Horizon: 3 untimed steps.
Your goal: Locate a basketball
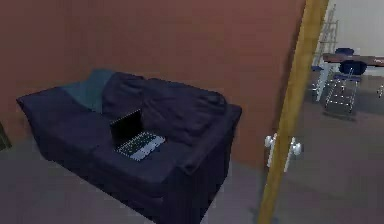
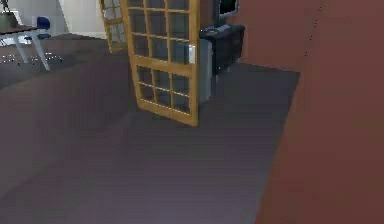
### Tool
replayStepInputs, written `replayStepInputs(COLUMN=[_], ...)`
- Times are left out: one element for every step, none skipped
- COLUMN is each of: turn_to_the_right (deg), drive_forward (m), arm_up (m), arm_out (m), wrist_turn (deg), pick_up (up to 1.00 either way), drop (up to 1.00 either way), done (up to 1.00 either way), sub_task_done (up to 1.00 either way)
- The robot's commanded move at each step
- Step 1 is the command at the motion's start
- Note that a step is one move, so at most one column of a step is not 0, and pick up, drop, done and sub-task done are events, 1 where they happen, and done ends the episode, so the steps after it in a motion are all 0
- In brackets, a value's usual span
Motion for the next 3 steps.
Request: replayStepInputs(turn_to_the_right=[-45.0, -6.0, 0.0], drive_forward=[0.00, 0.00, 1.00], arm_up=[0.00, 0.00, 0.00], arm_out=[0.00, 0.00, 0.00], wrist_turn=[0.0, 0.0, 0.0], pick_up=[0.00, 0.00, 0.00], drop=[0.00, 0.00, 0.00], done=[0.00, 0.00, 0.00], sub_task_done=[0.00, 0.00, 0.00])
